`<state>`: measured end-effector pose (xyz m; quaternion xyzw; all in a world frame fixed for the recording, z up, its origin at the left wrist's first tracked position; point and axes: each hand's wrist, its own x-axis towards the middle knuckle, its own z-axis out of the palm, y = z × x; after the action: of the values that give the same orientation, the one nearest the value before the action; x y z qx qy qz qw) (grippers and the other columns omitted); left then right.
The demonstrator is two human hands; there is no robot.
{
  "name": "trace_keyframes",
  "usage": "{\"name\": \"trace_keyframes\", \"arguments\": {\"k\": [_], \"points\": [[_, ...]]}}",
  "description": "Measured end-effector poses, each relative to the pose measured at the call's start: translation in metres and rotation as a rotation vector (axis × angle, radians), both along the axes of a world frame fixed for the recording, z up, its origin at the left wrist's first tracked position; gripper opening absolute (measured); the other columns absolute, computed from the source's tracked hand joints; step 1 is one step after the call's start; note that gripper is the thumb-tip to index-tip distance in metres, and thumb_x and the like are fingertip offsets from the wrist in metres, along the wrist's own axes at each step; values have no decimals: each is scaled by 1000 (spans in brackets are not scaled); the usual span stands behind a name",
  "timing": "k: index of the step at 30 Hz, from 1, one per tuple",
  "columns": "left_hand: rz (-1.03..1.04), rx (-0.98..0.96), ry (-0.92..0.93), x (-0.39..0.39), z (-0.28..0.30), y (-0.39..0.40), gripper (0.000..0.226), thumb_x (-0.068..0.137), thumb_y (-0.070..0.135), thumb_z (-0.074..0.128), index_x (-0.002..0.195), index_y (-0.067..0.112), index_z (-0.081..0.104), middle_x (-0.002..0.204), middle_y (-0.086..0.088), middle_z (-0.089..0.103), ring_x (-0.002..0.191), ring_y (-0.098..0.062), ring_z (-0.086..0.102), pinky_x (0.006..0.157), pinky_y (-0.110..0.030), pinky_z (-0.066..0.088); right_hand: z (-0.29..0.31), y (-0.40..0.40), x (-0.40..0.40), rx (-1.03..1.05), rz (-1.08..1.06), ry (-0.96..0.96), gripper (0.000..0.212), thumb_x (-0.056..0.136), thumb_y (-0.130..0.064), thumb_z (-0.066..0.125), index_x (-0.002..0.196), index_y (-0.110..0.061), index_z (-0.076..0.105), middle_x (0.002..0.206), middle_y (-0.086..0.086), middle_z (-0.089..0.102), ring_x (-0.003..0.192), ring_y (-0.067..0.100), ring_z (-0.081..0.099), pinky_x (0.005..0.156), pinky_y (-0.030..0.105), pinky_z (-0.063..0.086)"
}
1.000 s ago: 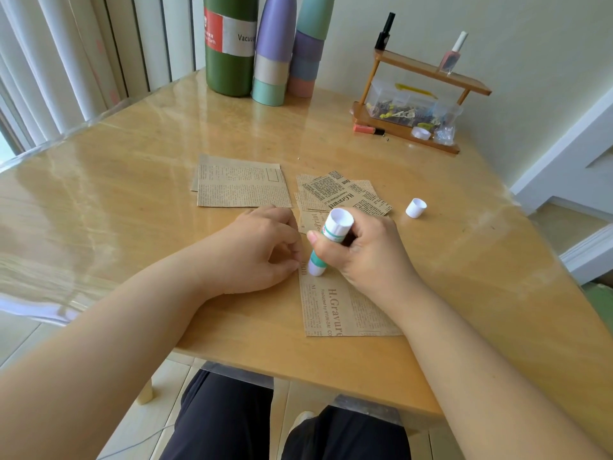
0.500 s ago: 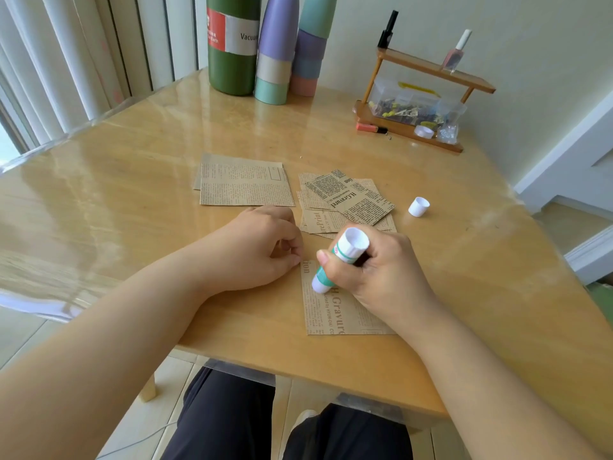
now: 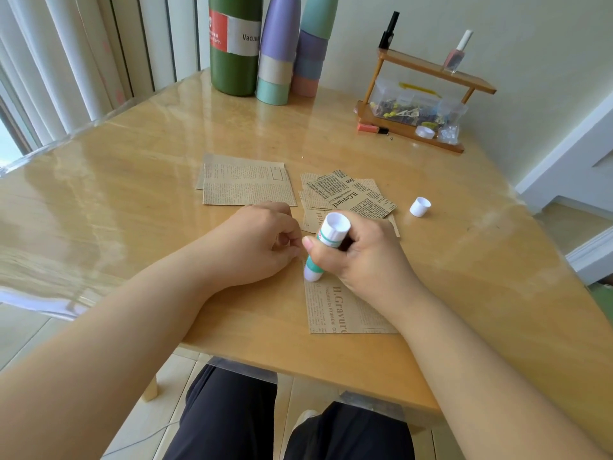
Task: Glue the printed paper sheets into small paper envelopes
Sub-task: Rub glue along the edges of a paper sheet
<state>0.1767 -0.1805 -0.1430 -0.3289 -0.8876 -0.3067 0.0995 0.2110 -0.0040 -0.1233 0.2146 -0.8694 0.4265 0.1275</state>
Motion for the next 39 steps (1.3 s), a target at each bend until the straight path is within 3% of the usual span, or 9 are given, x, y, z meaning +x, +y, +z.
{"name": "trace_keyframes", "arguments": {"k": [4,9,14,17,22,26,30,36,39], "points": [[26,23,22,-1,-1,1,28,79,7,65,67,26,48,68,16,41,60,4,45,60,-2,31,1,-6,-11,15,-3,-7,33,80,-25,68,59,-26,44,57,9,65,47,1,38,48,10,28],[3,24,16,0,-1,1,33,79,8,67,67,30,46,68,17,41,62,5,46,62,-3,32,2,-5,-7,12,16,22,34,83,-13,69,58,-20,47,54,-3,66,45,-2,44,48,6,28],[-19,-8,-23,1,0,0,9,78,9,65,75,18,65,70,15,44,71,9,48,62,-2,31,-3,1,13,-13,40,45,31,81,-23,66,60,-3,55,56,-4,67,47,0,47,50,10,33],[-43,-18,-20,1,0,1,7,78,10,67,79,17,69,71,14,46,70,6,49,63,-3,32,-4,5,29,-29,64,60,32,80,-27,63,60,-2,56,57,-7,65,50,5,51,50,17,40],[-70,-37,-25,1,-1,2,7,78,12,69,80,18,68,72,16,47,71,8,47,65,-2,32,-7,10,45,-32,57,48,37,77,-31,64,60,0,52,57,9,57,51,30,51,47,40,42],[-71,-38,-32,1,-1,3,7,78,12,69,79,19,68,73,14,48,73,7,48,64,-3,32,-6,9,53,-58,84,35,33,77,-26,65,60,-1,53,57,-3,61,52,21,55,49,38,44],[-79,-33,-36,2,-1,3,8,78,11,69,78,19,67,73,15,48,72,8,48,64,-3,32,-7,10,55,-74,92,-4,32,78,-25,65,59,-2,53,57,4,61,53,29,56,49,42,44],[-73,-41,-43,2,-1,3,6,79,12,68,80,19,68,74,13,50,74,5,48,65,-4,33,-8,12,48,-66,39,9,38,78,-30,65,61,2,54,57,6,61,52,29,55,48,41,45],[-74,-42,-43,2,-2,2,7,79,12,68,79,19,68,74,13,50,73,4,48,65,-4,33,-6,14,40,-44,-19,37,40,77,-34,62,61,1,55,56,0,63,49,21,52,47,35,43]]}}
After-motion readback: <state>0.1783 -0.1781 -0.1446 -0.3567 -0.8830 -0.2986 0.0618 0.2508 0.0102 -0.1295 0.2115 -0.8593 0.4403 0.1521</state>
